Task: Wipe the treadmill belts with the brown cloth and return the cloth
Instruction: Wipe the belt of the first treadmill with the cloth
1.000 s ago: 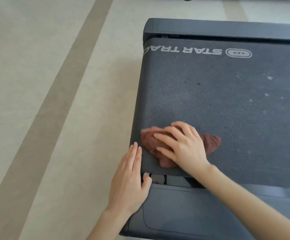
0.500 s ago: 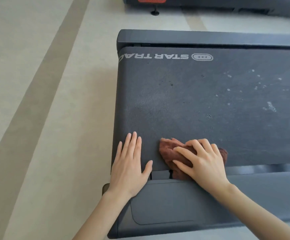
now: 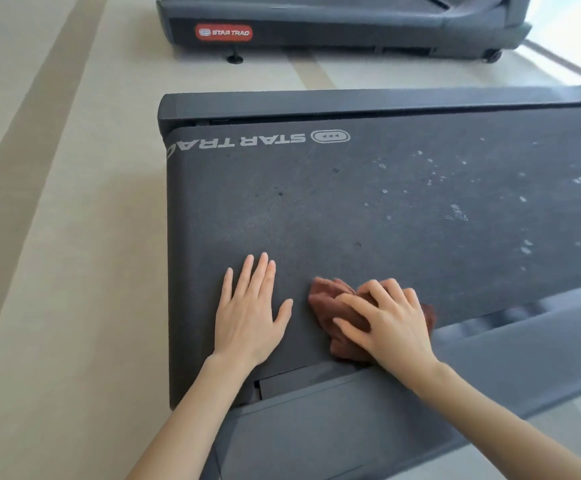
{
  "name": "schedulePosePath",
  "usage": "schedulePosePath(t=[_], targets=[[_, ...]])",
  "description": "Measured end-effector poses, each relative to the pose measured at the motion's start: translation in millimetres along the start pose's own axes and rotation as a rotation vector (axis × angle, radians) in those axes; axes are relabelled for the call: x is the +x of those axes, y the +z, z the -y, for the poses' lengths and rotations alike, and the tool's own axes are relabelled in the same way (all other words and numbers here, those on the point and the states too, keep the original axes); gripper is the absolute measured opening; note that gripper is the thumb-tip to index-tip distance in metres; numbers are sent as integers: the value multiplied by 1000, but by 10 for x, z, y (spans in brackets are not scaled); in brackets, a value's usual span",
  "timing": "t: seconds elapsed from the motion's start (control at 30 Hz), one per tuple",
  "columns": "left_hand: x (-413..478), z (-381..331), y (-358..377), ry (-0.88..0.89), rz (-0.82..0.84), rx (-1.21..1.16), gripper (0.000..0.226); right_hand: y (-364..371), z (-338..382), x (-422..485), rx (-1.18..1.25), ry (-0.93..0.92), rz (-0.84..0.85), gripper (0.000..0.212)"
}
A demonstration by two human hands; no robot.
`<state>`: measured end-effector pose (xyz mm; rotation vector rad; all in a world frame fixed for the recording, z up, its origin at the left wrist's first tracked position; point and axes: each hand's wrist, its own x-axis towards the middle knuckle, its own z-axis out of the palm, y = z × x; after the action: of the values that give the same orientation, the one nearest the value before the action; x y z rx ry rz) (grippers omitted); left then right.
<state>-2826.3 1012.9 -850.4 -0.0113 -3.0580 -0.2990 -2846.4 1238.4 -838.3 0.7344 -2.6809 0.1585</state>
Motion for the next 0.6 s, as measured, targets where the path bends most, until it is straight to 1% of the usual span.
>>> schedulePosePath(t=[0.07,0.1,0.13,0.17,0.23,0.27,0.3,0.33,0.37,0.43,0.5,0.53,0.57,0.6], targets=[[2,-2,31,2,-7,19,70,-48,-288,-68,-15,-23,-15,25],[-9,7,47,4,-13,22,70,-21,-417,50,-60,19,-36,26],[-8,18,57,8,-23,18,69,24,-507,241,-121,100,-59,28],[-2,25,60,10,-29,11,69,75,-578,481,-165,229,-54,30],[10,19,55,5,-26,9,68,205,-658,916,-185,504,32,39],[12,10,52,4,-25,10,68,246,-622,1058,-168,593,63,42],[10,4,47,4,-22,9,68,263,-534,1131,-165,611,76,44],[7,4,45,3,-18,11,68,265,-417,1130,-166,567,80,43],[10,8,46,5,-18,18,69,253,-286,1059,-150,473,65,41],[14,20,47,13,-27,23,69,160,-54,731,-51,263,22,35],[9,32,56,20,-33,24,69,44,-30,325,13,135,6,34],[14,44,62,27,-37,27,69,-16,-125,164,-13,115,9,34],[15,51,66,35,-36,26,69,-87,-279,65,-61,131,27,34],[9,49,67,38,-35,23,69,-141,-490,7,-126,200,40,33]])
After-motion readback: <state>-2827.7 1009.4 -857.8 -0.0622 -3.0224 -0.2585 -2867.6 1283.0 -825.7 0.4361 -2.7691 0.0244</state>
